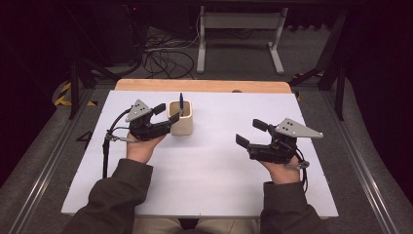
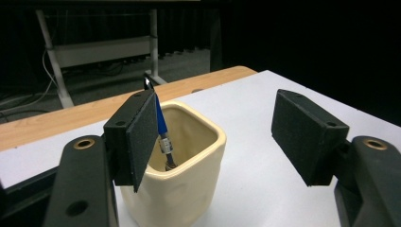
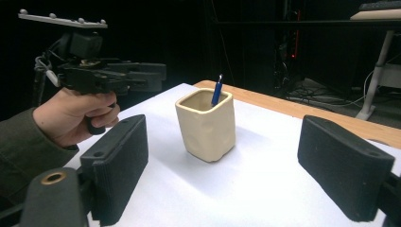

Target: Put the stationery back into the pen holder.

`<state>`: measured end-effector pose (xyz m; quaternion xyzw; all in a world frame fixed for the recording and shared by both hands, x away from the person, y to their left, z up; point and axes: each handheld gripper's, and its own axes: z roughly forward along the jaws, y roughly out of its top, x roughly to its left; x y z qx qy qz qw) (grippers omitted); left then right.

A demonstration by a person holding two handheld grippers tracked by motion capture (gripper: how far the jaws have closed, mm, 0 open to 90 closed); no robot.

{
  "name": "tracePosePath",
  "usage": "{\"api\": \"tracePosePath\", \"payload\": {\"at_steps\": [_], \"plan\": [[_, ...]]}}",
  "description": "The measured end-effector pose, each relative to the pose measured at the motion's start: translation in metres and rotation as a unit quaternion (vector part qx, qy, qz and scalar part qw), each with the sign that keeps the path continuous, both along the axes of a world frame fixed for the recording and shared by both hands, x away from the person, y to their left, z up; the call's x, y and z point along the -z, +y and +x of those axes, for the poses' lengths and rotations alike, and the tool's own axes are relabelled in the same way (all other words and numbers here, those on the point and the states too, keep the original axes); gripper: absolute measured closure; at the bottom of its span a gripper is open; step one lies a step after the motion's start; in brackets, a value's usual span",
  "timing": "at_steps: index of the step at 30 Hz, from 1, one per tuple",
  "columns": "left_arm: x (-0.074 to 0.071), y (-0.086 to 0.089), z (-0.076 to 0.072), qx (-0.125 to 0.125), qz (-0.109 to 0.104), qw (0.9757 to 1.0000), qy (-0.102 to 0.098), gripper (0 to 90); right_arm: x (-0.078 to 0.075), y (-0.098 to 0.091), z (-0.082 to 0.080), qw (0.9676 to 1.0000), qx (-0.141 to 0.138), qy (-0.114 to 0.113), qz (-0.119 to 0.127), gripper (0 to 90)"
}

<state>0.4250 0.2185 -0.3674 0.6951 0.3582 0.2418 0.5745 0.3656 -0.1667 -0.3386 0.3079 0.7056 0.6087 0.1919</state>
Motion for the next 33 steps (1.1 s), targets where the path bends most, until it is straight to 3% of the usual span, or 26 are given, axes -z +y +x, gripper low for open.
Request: {"api": "tracePosePath", "payload": {"at_steps": [17, 33], "plan": [[-0.009, 0.005, -0.019, 0.006, -0.011, 0.9999, -0.008, 23.9, 0.0, -0.001, -0.001, 1.0, 0.002, -0.002, 0.001, 17.6], [-0.014, 0.014, -0.036, 0.011, -0.019, 0.9996, -0.017, 20.7, 0.0, -0.001, -0.001, 1.0, 0.002, -0.004, 0.001, 17.6]]}}
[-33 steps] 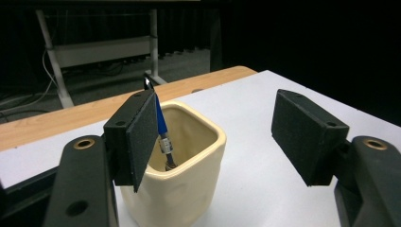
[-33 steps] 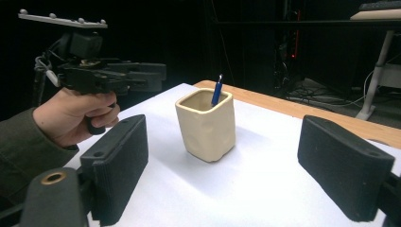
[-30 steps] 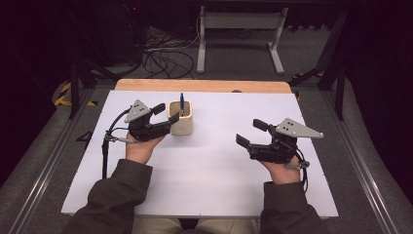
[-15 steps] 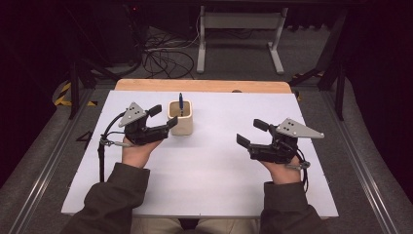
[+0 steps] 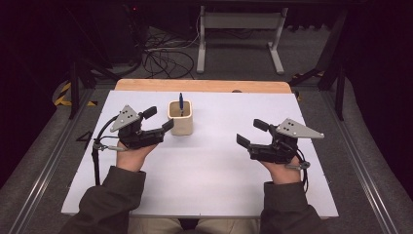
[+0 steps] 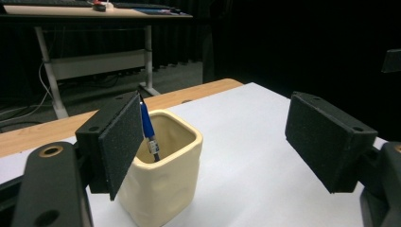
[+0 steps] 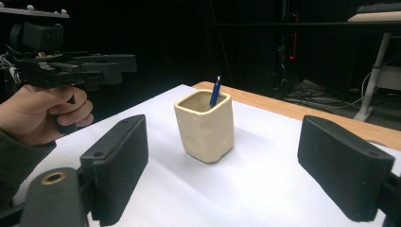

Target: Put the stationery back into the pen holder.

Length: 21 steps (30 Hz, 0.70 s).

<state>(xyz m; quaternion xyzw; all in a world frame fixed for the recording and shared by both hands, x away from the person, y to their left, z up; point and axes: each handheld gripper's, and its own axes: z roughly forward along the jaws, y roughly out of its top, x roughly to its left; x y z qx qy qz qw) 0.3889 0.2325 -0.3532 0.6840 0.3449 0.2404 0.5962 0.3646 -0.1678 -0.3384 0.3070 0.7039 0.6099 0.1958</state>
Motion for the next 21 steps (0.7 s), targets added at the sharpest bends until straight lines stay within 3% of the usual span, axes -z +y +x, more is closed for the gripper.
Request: {"api": "tracePosePath", "payload": {"at_steps": [21], "plan": [[-0.003, 0.014, -0.02, -0.002, 0.001, 0.9999, -0.012, 19.6, 0.0, -0.001, -0.001, 1.0, 0.0, -0.002, 0.001, 17.6]]}}
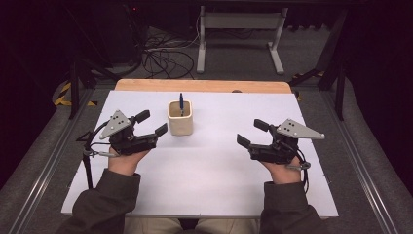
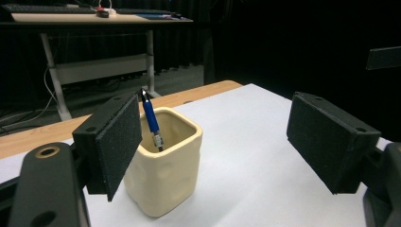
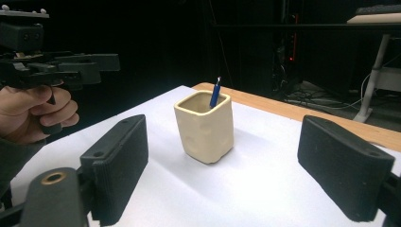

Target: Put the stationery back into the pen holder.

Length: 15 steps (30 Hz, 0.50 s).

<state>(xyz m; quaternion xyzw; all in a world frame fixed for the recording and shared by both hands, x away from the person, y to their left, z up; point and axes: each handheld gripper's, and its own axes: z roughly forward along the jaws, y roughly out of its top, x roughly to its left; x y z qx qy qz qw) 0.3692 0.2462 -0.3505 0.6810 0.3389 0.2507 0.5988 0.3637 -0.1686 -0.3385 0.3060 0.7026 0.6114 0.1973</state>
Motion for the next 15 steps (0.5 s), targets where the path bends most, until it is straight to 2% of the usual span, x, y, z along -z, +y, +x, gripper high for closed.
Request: {"api": "tracePosePath", "payload": {"at_steps": [15], "plan": [[-0.002, 0.01, -0.013, -0.001, -0.002, 1.0, -0.004, 19.2, 0.0, -0.001, -0.001, 1.0, 0.002, 0.001, 0.001, 17.6]]}}
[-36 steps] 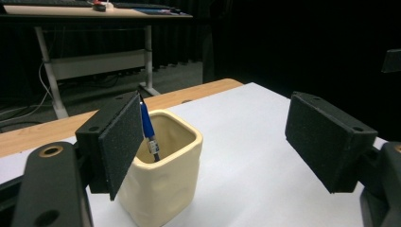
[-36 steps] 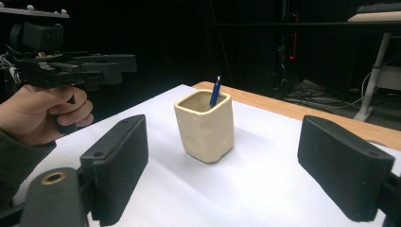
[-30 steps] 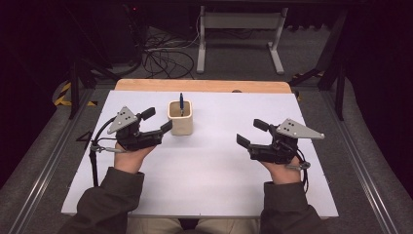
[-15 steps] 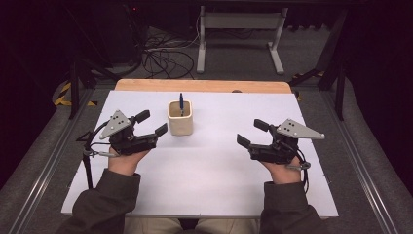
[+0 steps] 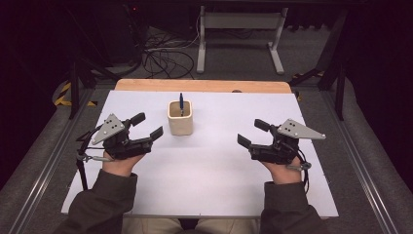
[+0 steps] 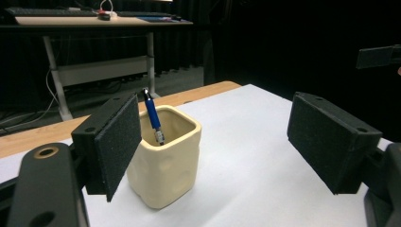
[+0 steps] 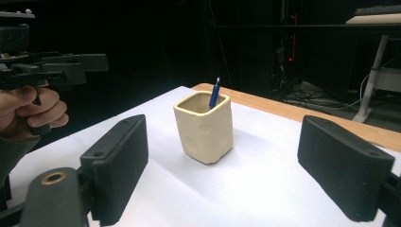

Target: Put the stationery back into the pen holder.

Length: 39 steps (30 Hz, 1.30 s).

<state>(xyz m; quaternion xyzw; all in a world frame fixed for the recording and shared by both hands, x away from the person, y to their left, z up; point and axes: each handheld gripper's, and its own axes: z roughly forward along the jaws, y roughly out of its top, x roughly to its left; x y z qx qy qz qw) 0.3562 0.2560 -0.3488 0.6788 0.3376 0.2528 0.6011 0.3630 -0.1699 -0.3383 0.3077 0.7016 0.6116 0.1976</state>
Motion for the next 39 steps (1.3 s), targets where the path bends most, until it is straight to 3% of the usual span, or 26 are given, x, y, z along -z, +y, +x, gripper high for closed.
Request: {"api": "tracePosePath", "payload": {"at_steps": [24, 39], "plan": [[-0.002, 0.014, -0.021, 0.007, -0.005, 0.9999, -0.01, 19.1, 0.003, 0.0, 0.0, 1.0, 0.001, 0.002, -0.001, 17.6], [0.0, 0.03, -0.029, 0.003, -0.007, 1.0, -0.005, 18.9, 0.004, 0.001, 0.001, 1.0, 0.001, 0.004, -0.004, 17.6]]}}
